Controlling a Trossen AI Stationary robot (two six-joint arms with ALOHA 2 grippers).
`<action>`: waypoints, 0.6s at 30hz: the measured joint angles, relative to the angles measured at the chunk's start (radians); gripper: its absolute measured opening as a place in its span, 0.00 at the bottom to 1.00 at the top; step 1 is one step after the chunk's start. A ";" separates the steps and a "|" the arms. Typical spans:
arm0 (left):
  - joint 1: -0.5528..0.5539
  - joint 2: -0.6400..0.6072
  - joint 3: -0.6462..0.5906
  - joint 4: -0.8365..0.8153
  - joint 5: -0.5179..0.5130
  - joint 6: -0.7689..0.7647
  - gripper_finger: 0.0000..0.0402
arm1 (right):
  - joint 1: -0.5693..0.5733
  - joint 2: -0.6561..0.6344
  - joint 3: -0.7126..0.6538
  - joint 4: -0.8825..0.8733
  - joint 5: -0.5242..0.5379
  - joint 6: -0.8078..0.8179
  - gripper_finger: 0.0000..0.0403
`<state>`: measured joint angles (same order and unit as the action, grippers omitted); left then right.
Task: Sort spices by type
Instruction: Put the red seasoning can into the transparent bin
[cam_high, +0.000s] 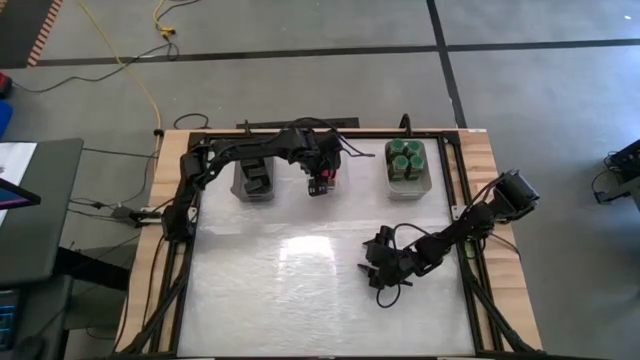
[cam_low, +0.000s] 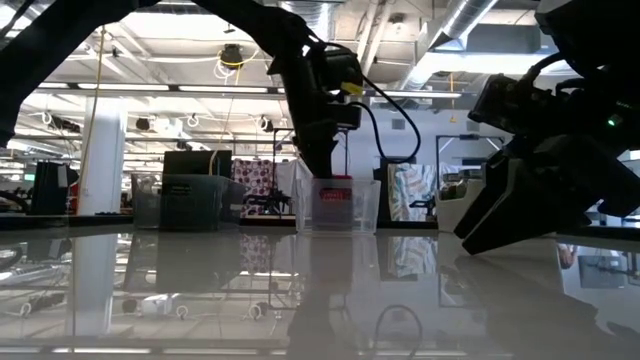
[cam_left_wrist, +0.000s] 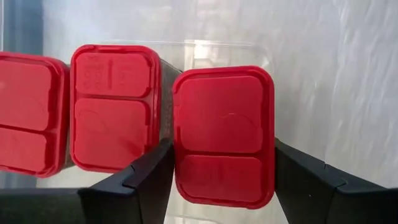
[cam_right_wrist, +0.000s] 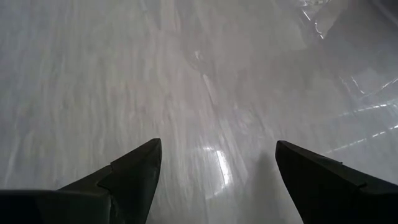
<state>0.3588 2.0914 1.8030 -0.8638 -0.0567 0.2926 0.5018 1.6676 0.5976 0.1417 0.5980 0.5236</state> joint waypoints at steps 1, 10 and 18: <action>0.000 0.000 0.000 0.000 0.000 -0.007 0.60 | 0.000 0.000 0.000 0.000 0.000 0.000 0.86; 0.000 0.000 0.000 0.057 0.000 -0.082 0.59 | 0.000 0.000 0.000 0.000 0.000 0.000 0.86; 0.000 0.000 0.000 0.049 -0.001 -0.094 0.59 | 0.000 0.000 0.000 0.000 0.000 0.000 0.86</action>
<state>0.3584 2.0914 1.8030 -0.8151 -0.0574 0.1990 0.5018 1.6676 0.5976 0.1417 0.5983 0.5236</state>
